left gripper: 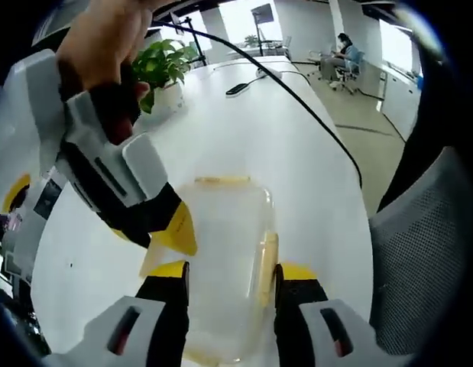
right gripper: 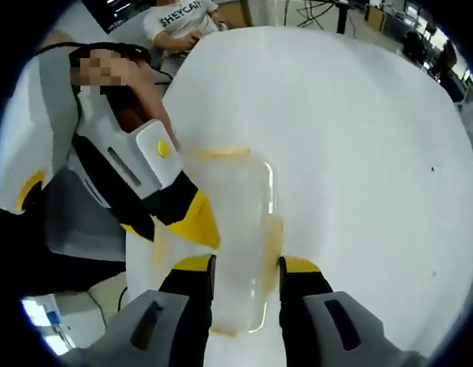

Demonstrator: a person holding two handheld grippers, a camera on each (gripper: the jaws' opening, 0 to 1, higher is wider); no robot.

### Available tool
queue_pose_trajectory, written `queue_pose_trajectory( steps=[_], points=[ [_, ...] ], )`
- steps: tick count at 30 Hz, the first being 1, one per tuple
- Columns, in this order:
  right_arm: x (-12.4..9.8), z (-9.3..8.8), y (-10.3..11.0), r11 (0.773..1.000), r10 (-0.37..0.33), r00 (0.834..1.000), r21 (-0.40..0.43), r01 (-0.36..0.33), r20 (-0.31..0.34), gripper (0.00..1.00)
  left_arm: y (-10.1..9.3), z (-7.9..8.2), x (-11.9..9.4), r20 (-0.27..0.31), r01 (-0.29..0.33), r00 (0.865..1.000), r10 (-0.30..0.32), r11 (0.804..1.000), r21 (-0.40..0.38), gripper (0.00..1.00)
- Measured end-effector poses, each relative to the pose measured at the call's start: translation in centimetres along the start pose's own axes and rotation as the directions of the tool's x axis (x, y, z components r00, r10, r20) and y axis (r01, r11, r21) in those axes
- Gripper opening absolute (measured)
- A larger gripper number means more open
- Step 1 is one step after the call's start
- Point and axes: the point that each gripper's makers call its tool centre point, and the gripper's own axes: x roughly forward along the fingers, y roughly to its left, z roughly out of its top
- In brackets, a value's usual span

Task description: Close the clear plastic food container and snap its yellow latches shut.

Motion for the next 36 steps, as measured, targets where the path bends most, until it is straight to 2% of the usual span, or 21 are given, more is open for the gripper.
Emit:
queue_pose_trajectory(
  steps=[5, 8, 14, 15, 16, 18, 19, 22, 36],
  points=[
    [0.2, 0.0, 0.0, 0.999, 0.027, 0.999, -0.032, -0.028, -0.033, 0.3, -0.1, 0.1, 0.0, 0.03, 0.01, 0.999, -0.011, 1.0, 0.007, 0.37],
    [0.2, -0.1, 0.0, 0.998, 0.045, 0.999, -0.038, -0.046, -0.021, 0.3, -0.3, 0.2, 0.2, 0.03, 0.007, 1.0, -0.008, 0.999, 0.037, 0.36],
    [0.2, -0.1, 0.1, 0.998, 0.05, 0.999, -0.04, -0.051, -0.015, 0.29, -0.1, 0.2, 0.1, 0.061, 0.004, 0.998, -0.005, 1.0, 0.028, 0.34],
    [0.1, -0.9, 0.6, 0.996, 0.083, 0.995, -0.017, -0.084, -0.052, 0.28, 0.1, 0.3, 0.1, 0.054, -0.008, 0.999, 0.005, 0.999, 0.043, 0.34],
    [0.3, -0.2, 0.2, 0.998, 0.058, 0.998, -0.032, -0.059, -0.01, 0.28, -0.2, 0.4, 0.1, 0.04, -0.005, 0.999, 0.003, 0.999, 0.047, 0.34],
    [0.2, -0.6, 0.5, 0.997, 0.07, 0.997, -0.028, -0.071, -0.025, 0.28, -0.2, 0.1, 0.0, 0.034, -0.006, 0.999, 0.005, 0.999, 0.04, 0.32],
    [0.2, -1.0, 0.6, 0.998, 0.067, 0.997, -0.018, -0.067, -0.039, 0.28, -0.2, 0.3, 0.1, 0.056, 0.005, 0.998, -0.007, 0.999, 0.031, 0.32],
    [0.3, -0.6, 0.4, 0.998, 0.066, 0.997, -0.007, -0.067, -0.029, 0.28, 0.3, -0.1, -0.2, 0.049, -0.006, 0.999, 0.004, 0.999, 0.037, 0.32],
    [0.2, 0.0, 0.2, 0.998, 0.058, 0.998, 0.014, -0.057, -0.007, 0.29, 0.0, 0.2, 0.0, 0.057, -0.013, 0.998, 0.01, 0.999, 0.043, 0.33]
  ],
)
